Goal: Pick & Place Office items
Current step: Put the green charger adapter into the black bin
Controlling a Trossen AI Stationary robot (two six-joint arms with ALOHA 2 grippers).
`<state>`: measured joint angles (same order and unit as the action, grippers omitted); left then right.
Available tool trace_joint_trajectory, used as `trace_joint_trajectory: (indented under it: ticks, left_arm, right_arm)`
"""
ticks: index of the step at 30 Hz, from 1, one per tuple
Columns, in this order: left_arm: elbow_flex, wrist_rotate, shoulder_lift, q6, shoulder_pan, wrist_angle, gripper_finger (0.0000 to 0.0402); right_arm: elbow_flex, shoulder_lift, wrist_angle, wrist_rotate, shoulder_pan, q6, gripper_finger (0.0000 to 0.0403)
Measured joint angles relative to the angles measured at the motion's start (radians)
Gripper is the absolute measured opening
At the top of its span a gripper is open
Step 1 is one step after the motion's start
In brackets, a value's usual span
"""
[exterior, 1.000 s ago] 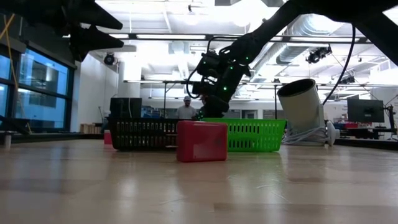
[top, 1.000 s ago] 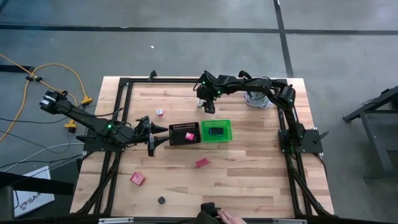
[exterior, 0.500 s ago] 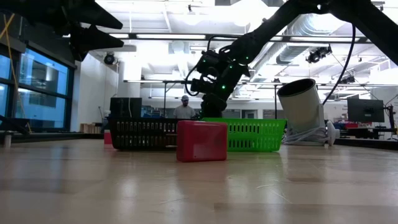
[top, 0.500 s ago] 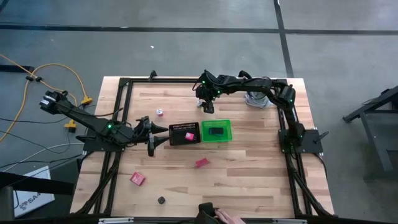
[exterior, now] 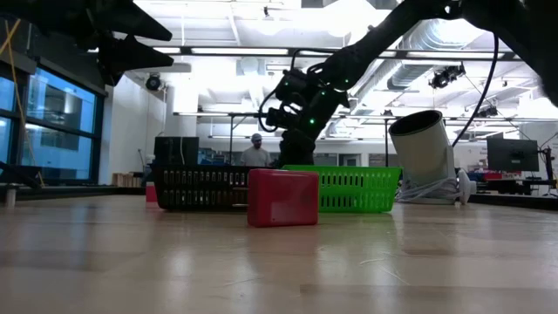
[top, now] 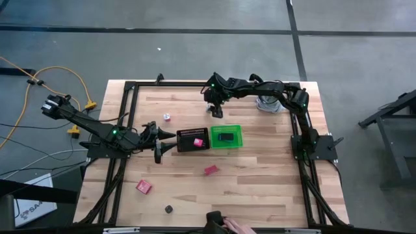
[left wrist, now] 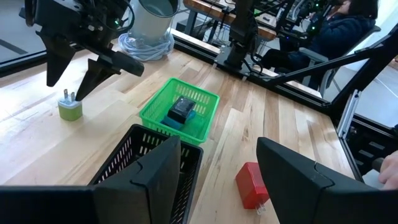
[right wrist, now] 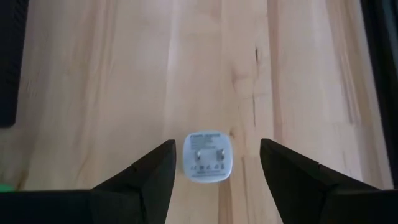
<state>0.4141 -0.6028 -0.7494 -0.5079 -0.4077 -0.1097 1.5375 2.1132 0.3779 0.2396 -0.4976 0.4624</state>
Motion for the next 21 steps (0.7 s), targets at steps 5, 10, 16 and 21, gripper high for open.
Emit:
trace_joint_trajectory:
  ticks: [5, 10, 16, 21]
  left_arm:
    - [0.0, 0.0, 0.0, 0.0, 0.0, 0.0, 0.0204]
    - [0.0, 0.0, 0.0, 0.0, 0.0, 0.0, 0.0204]
    - [0.0, 0.0, 0.0, 0.0, 0.0, 0.0, 0.0204]
    - [0.0, 0.0, 0.0, 0.0, 0.0, 0.0, 0.0204]
  right_arm:
    - [0.0, -0.001, -0.025, 0.027, 0.0, -0.028, 0.0221]
    - [0.0, -0.001, -0.015, -0.028, 0.007, -0.064, 0.0221]
    - [0.001, -0.006, -0.009, -0.087, 0.007, -0.096, 0.0221]
    - [0.001, -0.006, -0.006, -0.126, 0.016, -0.191, 0.0221]
